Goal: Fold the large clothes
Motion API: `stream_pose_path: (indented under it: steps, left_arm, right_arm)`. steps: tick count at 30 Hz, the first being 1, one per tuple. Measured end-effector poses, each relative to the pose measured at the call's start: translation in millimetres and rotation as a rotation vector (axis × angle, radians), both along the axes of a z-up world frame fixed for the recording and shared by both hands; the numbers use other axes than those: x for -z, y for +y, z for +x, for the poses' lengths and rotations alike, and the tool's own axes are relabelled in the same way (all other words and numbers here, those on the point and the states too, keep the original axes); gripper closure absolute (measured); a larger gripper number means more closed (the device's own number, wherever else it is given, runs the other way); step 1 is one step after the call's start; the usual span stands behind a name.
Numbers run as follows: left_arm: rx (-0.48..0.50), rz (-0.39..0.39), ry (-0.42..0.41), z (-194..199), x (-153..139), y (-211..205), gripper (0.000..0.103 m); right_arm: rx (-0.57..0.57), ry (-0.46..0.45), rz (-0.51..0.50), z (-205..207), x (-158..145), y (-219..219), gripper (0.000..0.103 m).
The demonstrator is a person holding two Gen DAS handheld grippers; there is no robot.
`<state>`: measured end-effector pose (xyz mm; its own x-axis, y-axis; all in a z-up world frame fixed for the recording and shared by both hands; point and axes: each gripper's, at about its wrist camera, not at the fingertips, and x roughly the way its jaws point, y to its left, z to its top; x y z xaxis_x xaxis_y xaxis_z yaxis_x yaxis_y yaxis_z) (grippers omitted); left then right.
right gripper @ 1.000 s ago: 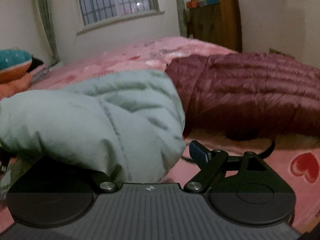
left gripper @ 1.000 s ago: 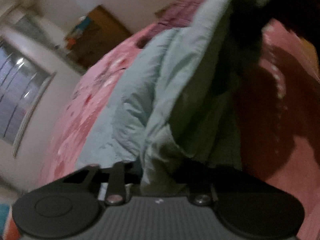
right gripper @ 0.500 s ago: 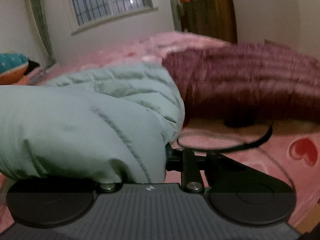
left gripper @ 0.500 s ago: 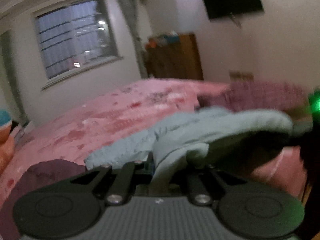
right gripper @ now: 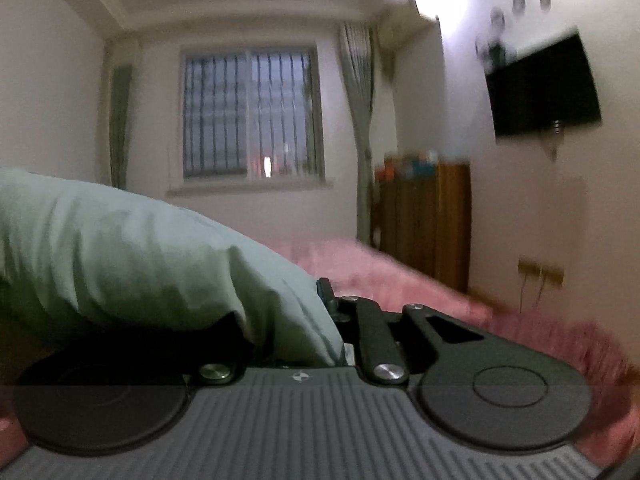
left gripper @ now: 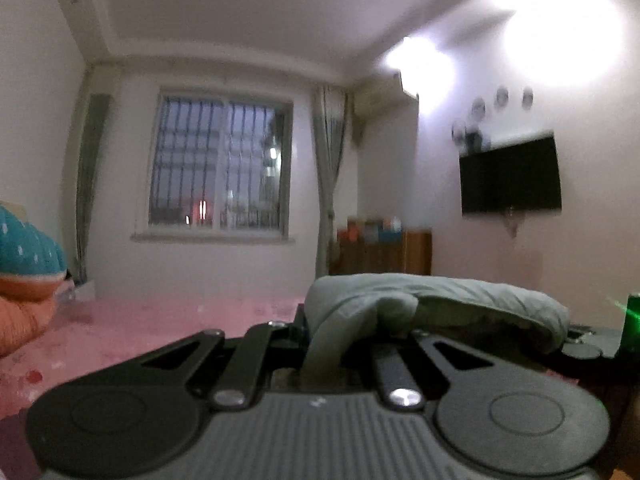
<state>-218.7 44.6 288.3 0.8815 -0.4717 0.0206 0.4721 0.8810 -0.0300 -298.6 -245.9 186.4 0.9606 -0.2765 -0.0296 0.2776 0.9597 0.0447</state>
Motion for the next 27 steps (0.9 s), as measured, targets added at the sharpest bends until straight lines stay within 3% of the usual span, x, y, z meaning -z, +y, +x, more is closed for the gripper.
stream_pose_path:
  steps: [5,9,15,17,20,24,27]
  left_arm:
    - [0.007,-0.080,-0.112,-34.4,-34.3,17.6,0.099]
    - [0.012,-0.123,-0.160,-56.7,-56.6,27.6,0.098]
    - [0.007,-0.159,-0.101,-54.8,-64.1,37.8,0.097]
    - [-0.028,-0.130,-0.055,-37.6,-54.4,35.6,0.096]
    - [-0.079,-0.059,0.068,18.8,-25.5,27.9,0.096]
    - [-0.152,0.046,0.250,109.0,38.4,4.9,0.096]
    - [-0.183,0.112,0.319,159.4,83.6,-14.2,0.096]
  right_arm:
    - [-0.010,-0.141,-0.105,-43.6,-60.0,14.1,0.089]
    - [-0.053,-0.220,-0.133,-76.5,-101.0,19.1,0.089]
    - [-0.198,-0.175,-0.103,-92.0,-140.2,10.1,0.088]
    - [-0.236,-0.105,-0.091,-76.3,-141.2,7.9,0.088]
    - [-0.250,0.007,-0.091,-32.3,-123.6,7.1,0.088]
    - [-0.230,0.166,-0.111,41.9,-75.3,8.3,0.088]
    - [-0.194,0.258,-0.097,96.5,-36.1,6.2,0.088]
